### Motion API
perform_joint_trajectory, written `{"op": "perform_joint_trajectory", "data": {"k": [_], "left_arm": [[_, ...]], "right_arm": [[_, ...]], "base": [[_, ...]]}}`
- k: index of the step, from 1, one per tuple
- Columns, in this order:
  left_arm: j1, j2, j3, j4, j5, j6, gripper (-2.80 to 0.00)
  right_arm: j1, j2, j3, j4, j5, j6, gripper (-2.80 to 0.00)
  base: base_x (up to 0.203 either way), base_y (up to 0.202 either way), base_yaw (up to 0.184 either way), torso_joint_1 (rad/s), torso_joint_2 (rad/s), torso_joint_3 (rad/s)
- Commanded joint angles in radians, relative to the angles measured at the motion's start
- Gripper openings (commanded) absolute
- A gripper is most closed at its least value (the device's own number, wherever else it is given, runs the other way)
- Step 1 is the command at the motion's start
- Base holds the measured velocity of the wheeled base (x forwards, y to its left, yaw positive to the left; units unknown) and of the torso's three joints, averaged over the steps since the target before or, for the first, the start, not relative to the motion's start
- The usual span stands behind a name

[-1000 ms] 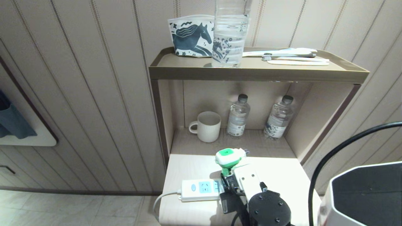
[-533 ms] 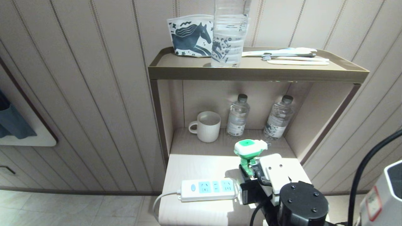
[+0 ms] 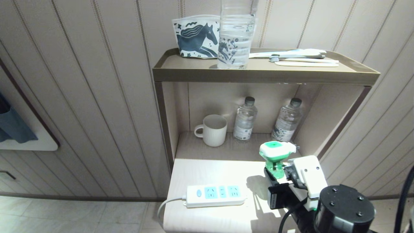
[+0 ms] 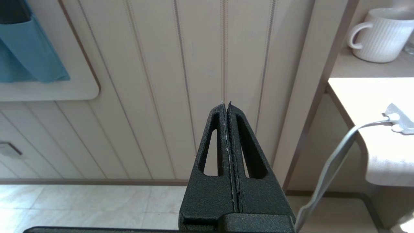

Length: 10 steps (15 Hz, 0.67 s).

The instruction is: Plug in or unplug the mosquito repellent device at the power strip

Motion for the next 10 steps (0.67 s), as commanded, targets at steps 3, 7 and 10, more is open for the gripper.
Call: {"op": "perform_joint_trajectory", "data": {"k": [3,7,10], "left_arm": [[0.000,0.000,0.000,0.000,0.000,0.000,-2.80],[0.000,0.000,0.000,0.001,0.000,0.000,-2.80],[0.000,0.000,0.000,0.001,0.000,0.000,-2.80]], "right_arm": [[-0.022,-0.022,0.007,-0.009,-0.003,0.001,-2.80],[-0.024,-0.044,0.009,-0.009,-0.004,0.002,-2.80],[-0.022,-0.104,0.036,-0.008,0.015,0.001,-2.80]], "base": [[0.000,0.000,0.000,-0.161,0.37,0.207],[0.000,0.000,0.000,-0.215,0.50,0.275],[0.000,0.000,0.000,-0.161,0.38,0.214]]}}
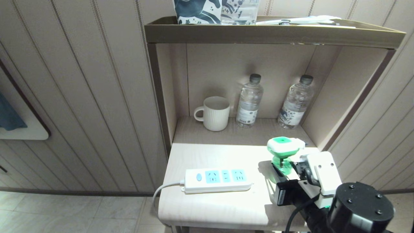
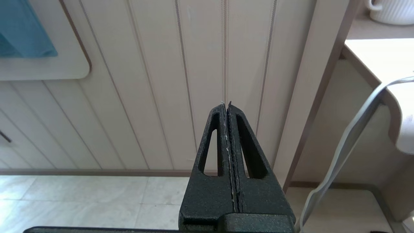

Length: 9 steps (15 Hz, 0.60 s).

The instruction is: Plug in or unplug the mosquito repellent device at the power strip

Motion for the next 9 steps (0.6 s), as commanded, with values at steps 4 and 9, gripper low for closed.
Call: {"op": "perform_joint_trajectory", "data": {"k": [4,9], "left_arm": [[0.000,0.000,0.000,-0.002,0.000,0.000,-2.80],[0.000,0.000,0.000,-0.002,0.000,0.000,-2.80]], "right_arm": [[-0.023,-0.019,0.018,-0.011,0.016,0.062,-2.80],[-0.078,0.105,0.048,-0.057,0.016,0.121,-2.80]], "base": [[0.000,0.000,0.000,-0.024,0.06,0.040],[0.000,0.000,0.000,0.000,0.00,0.000]]}}
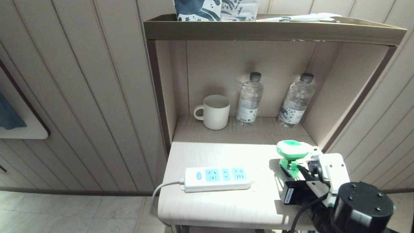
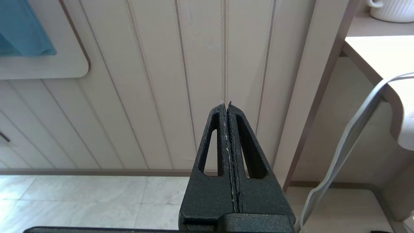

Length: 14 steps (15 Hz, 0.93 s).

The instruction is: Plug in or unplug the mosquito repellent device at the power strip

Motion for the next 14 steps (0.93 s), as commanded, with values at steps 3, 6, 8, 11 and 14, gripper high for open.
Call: {"op": "perform_joint_trajectory", "data": {"k": [3,6,8,11,14], "left_arm": [[0.000,0.000,0.000,-0.001,0.000,0.000,-2.80],[0.000,0.000,0.000,-0.001,0.000,0.000,-2.80],[0.000,0.000,0.000,-0.001,0.000,0.000,-2.80],[0.000,0.000,0.000,-0.001,0.000,0.000,-2.80],[0.000,0.000,0.000,-0.001,0.000,0.002,-2.80]], "right_arm": [[-0.014,0.107,-0.008,-0.048,-0.005,0.020,-2.80],[-0.015,0.110,-0.015,-0.048,-0.005,0.020,-2.80],[-0.015,0.101,-0.019,-0.048,-0.005,0.019,-2.80],[-0.015,0.086,-0.019,-0.048,-0.005,0.018,-2.80],[-0.015,0.071,-0.019,-0.048,-0.005,0.016,0.00]], "base": [[0.000,0.000,0.000,0.000,0.00,0.000],[0.000,0.000,0.000,0.000,0.00,0.000],[0.000,0.000,0.000,0.000,0.00,0.000],[0.000,0.000,0.000,0.000,0.00,0.000],[0.000,0.000,0.000,0.000,0.00,0.000]]}}
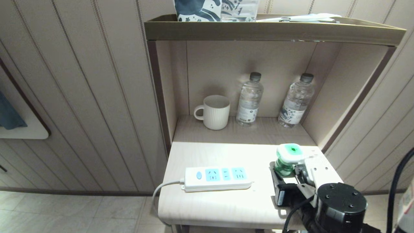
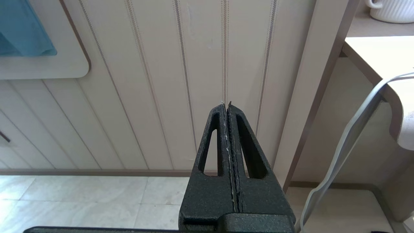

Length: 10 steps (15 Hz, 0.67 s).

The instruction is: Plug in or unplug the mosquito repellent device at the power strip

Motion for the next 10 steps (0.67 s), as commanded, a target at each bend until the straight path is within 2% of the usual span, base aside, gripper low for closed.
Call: {"op": "perform_joint_trajectory", "data": {"k": [1,7,10], "left_arm": [[0.000,0.000,0.000,-0.001,0.000,-0.001,-2.80],[0.000,0.000,0.000,-0.001,0.000,-0.001,-2.80],[0.000,0.000,0.000,0.000,0.000,-0.001,-2.80]], "right_arm": [[-0.001,-0.013,0.000,-0.055,-0.005,-0.001,0.00],[-0.001,-0.046,0.008,-0.055,-0.005,-0.011,0.00],[0.003,-0.119,0.022,-0.055,-0.002,-0.043,0.00]], "base": [[0.000,0.000,0.000,0.000,0.00,0.000],[0.000,0.000,0.000,0.000,0.00,0.000],[0.000,0.000,0.000,0.000,0.00,0.000]]}}
